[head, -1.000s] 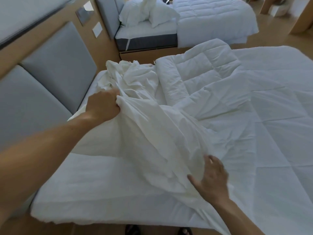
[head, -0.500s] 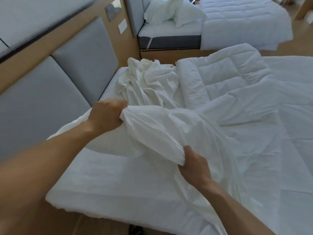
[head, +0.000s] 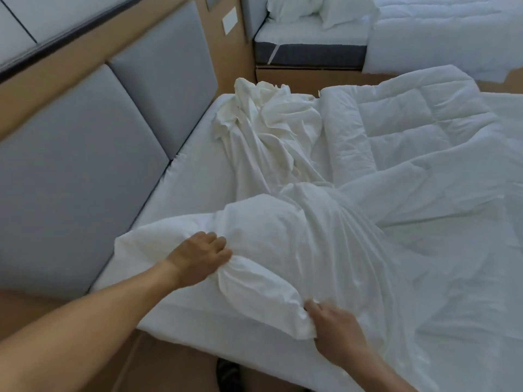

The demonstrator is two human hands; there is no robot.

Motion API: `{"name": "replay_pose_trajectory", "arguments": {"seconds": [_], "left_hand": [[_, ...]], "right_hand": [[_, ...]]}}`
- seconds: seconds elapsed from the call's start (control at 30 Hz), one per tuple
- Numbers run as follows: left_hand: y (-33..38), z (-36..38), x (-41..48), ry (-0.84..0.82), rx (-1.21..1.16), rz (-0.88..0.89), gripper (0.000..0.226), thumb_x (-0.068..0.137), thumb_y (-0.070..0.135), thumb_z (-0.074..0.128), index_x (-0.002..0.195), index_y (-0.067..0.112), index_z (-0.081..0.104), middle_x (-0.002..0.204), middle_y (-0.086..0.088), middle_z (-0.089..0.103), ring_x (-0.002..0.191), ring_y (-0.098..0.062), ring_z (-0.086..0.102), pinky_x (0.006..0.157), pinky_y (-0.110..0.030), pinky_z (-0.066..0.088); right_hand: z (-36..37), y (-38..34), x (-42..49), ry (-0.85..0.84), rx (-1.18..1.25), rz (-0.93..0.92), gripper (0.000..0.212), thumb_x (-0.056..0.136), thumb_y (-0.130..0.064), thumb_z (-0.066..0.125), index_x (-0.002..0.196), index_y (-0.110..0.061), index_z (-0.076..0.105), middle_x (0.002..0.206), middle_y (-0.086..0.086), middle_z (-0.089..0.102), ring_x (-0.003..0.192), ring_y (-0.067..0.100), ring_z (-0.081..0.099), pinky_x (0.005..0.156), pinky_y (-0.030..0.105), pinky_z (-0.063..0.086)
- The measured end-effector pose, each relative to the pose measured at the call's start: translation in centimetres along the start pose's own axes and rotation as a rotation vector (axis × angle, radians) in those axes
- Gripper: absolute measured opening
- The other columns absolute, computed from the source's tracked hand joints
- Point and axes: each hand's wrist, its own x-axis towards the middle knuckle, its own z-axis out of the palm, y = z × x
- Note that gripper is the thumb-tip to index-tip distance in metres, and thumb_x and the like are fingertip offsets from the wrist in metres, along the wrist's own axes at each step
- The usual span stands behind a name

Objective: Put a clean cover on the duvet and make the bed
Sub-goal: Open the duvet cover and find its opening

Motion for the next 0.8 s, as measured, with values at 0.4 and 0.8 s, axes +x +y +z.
{"name": "replay_pose_trajectory", "arguments": {"seconds": [0.4, 0.8], "left_hand": [[4.5, 8.8, -3.4, -0.224, -0.436, -0.146, 0.041, 0.064, 0.005, 0.071, 0.102, 0.017, 0.064, 0.090, -0.002, 0.058, 0.075, -0.021, 0.057, 0.059, -0.030, 0.047], [-2.7, 9.4, -3.8, -0.519, -1.518, -0.618, 0.065, 0.083, 0.053, 0.071, 0.135, 0.019, 0.053, 0.127, 0.010, 0.053, 0.114, -0.009, 0.052, 0.098, -0.027, 0.043]], "right_hand": [[-2.0, -4.0, 5.8, -0.275, -0.073, -0.094, 0.102, 0.076, -0.060, 0.066, 0.156, -0.029, 0.011, 0.155, -0.003, 0.022, 0.144, 0.021, 0.022, 0.118, 0.036, 0.021], [3.1, -9.1, 9.7, 0.043, 0.248, -0.125, 0.030, 0.066, -0.020, 0.066, 0.088, -0.029, 0.048, 0.073, -0.015, 0.048, 0.062, 0.012, 0.052, 0.052, 0.009, 0.023]]}}
